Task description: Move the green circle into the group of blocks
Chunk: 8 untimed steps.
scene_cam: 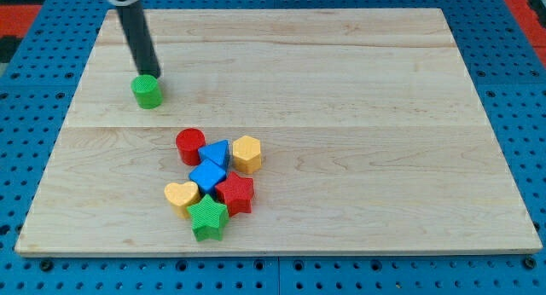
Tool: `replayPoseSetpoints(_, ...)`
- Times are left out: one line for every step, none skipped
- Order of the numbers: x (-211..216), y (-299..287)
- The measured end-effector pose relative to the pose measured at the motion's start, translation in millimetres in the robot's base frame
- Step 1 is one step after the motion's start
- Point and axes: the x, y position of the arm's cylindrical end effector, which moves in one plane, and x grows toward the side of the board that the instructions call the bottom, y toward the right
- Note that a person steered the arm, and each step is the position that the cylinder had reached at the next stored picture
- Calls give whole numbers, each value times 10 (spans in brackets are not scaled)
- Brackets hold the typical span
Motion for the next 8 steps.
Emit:
replayPoseSetpoints(54, -198)
replayPoseSetpoints(245, 516)
replayPoseSetpoints(479, 1140)
replayPoseSetpoints(363, 1185)
replayPoseSetpoints(100, 690)
replayPoseSetpoints(217, 339)
replayPoseSetpoints(535, 352)
replayPoseSetpoints(778, 864)
